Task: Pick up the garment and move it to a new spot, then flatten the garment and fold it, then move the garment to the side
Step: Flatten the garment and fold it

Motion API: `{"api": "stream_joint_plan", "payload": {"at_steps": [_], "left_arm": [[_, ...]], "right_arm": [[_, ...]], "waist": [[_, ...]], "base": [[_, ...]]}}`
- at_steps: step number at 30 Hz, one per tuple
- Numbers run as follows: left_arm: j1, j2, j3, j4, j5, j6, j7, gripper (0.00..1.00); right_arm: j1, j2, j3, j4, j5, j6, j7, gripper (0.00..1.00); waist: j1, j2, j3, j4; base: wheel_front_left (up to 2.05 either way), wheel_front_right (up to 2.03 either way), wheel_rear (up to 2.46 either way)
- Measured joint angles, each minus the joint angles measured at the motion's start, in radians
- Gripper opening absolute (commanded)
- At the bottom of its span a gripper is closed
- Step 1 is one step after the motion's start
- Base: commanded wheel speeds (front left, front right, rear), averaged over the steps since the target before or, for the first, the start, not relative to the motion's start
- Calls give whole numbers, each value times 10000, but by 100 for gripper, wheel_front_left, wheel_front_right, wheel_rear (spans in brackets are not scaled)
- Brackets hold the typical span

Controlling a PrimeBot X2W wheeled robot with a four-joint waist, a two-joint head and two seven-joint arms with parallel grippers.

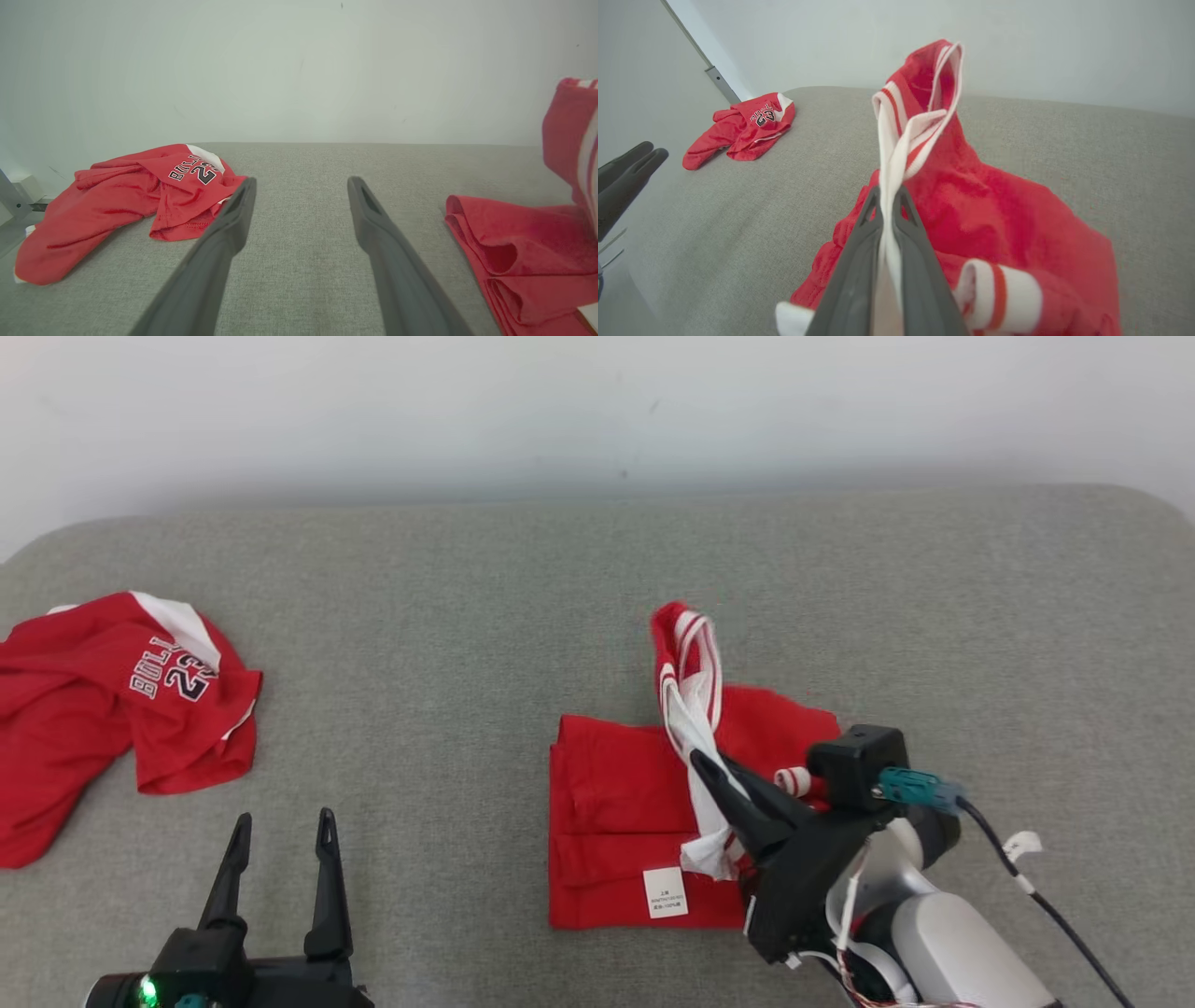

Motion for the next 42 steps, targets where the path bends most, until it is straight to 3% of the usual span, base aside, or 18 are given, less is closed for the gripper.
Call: {"api": "stream_joint_plan", "payload": {"at_steps": [14, 15, 16, 21, 27, 34, 42], "left_arm": [[-415, -203, -121, 274, 102, -171, 0, 100], [-430, -209, -117, 282, 104, -178, 0, 100], [-434, -213, -102, 297, 107, -178, 0, 100], [-425, -221, 25, 347, 134, -178, 0, 100], [-337, -207, 174, 343, 182, -176, 0, 100], [-256, -219, 242, 230, 203, -178, 0, 100], [-295, -232, 228, 217, 245, -251, 0, 100]], "right_arm": [[-981, 1049, 732, 3486, -105, -2, -1237, 0], [-1048, 1087, 767, 3647, -98, -2, -1390, 33], [-1123, 1108, 859, 3756, -92, -2, -1559, 100], [-1448, 1060, 1009, 3753, 100, -2, -2514, 100], [-1479, 192, 359, 2408, 190, 0, -3202, 100], [-394, -614, -920, 1333, 353, -2, -2627, 100], [-217, -460, -748, 1323, 487, -2, -2069, 100]], "waist": [[1, 0, 470, 750], [1, 0, 489, 770], [1, 0, 500, 782], [1, 0, 393, 704], [1, 0, 210, 468], [0, 0, 171, 225], [-1, -1, 335, 231]], "base": [[0, 0, 0], [0, 0, 0], [0, 0, 0], [0, 0, 0], [0, 0, 0], [0, 0, 0], [0, 0, 0]]}}
